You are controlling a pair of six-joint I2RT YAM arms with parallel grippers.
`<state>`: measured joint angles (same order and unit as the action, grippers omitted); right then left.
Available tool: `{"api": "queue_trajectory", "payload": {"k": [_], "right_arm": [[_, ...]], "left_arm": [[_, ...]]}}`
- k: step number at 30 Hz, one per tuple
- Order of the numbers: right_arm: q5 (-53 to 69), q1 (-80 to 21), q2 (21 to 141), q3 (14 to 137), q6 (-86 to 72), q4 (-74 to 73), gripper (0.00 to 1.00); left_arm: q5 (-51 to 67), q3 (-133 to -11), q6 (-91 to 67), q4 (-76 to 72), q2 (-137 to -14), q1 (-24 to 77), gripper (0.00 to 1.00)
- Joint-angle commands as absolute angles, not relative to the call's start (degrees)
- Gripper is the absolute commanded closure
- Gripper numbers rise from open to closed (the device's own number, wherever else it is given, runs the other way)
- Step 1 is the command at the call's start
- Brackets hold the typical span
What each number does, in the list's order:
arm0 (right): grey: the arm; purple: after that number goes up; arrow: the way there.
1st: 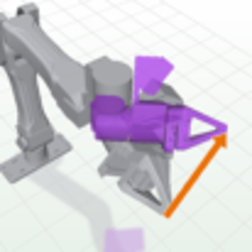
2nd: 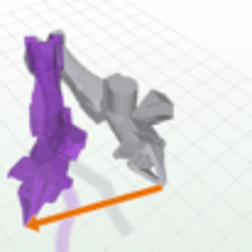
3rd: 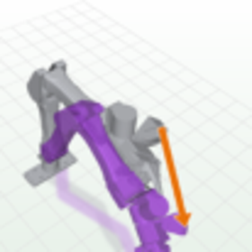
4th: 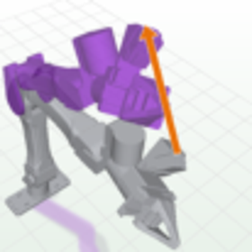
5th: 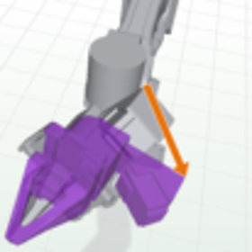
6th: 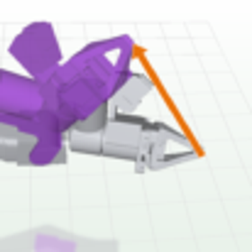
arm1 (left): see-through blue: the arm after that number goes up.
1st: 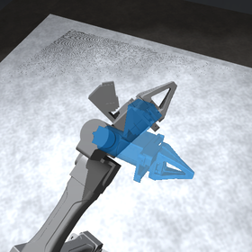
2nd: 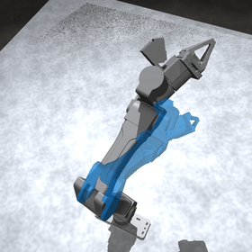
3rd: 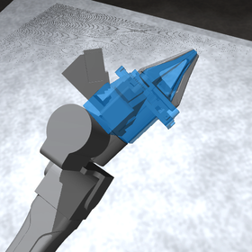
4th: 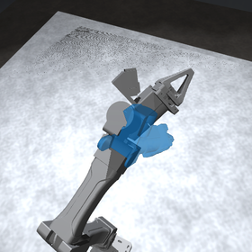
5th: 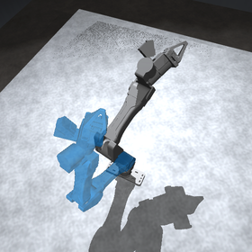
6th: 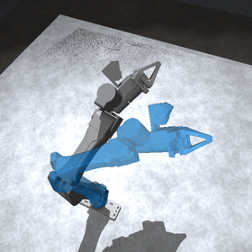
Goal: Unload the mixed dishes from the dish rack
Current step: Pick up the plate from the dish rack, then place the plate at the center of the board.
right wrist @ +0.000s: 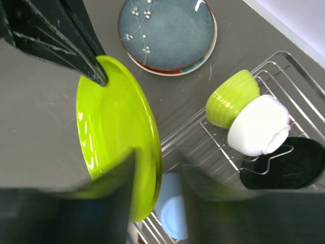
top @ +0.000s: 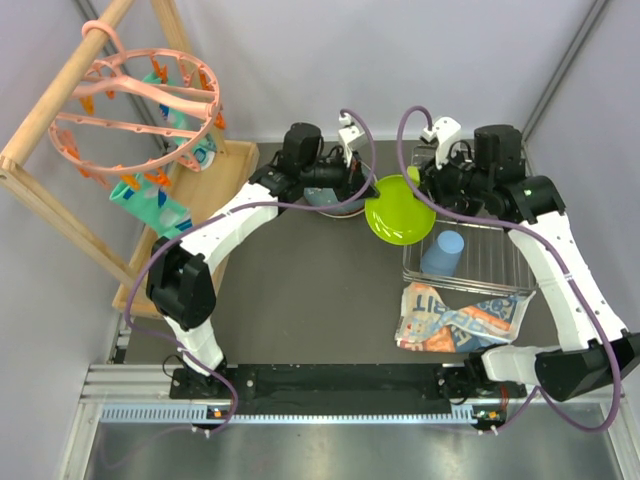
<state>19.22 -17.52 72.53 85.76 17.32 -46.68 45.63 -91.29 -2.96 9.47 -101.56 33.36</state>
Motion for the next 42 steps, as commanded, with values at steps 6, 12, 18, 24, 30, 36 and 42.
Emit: {"api": "queue_trajectory", "payload": {"k": [6,12,18,24,30,36,42], "right_arm": [[16.97,-18.63,69.87,85.43,17.4,-43.77,0.36],[13.71,-18.63,69.35,84.9,17.32,-43.42,0.35],[12.75,-18.55,68.82,83.85,17.31,-43.24,0.34],[12.31,-18.63,68.64,84.02,17.31,-43.59,0.34],[11.6,-18.63,68.03,83.59,17.93,-43.86,0.34],[10.99,-18.63,67.59,82.79,18.54,-43.95,0.34],[12.04,-18.63,68.29,82.62,18.19,-43.59,0.34]], "left_arm": [[41.59,-90.18,-2.63,6.68,-100.63,32.35,1.0],[38.59,-90.0,-12.46,3.26,-102.74,26.65,1.0],[34.2,-92.81,-23.98,4.3,-107.21,20.14,1.0],[32.69,-101.23,-31.36,8.35,-116.43,15.74,1.0],[31.91,-106.95,-35.5,10.19,-124.96,13.98,1.0],[30.41,-109.25,-35.51,11.95,-128.93,13.8,1.0],[28.57,-109.95,-34.37,14.06,-131.22,13.71,1.0]]}}
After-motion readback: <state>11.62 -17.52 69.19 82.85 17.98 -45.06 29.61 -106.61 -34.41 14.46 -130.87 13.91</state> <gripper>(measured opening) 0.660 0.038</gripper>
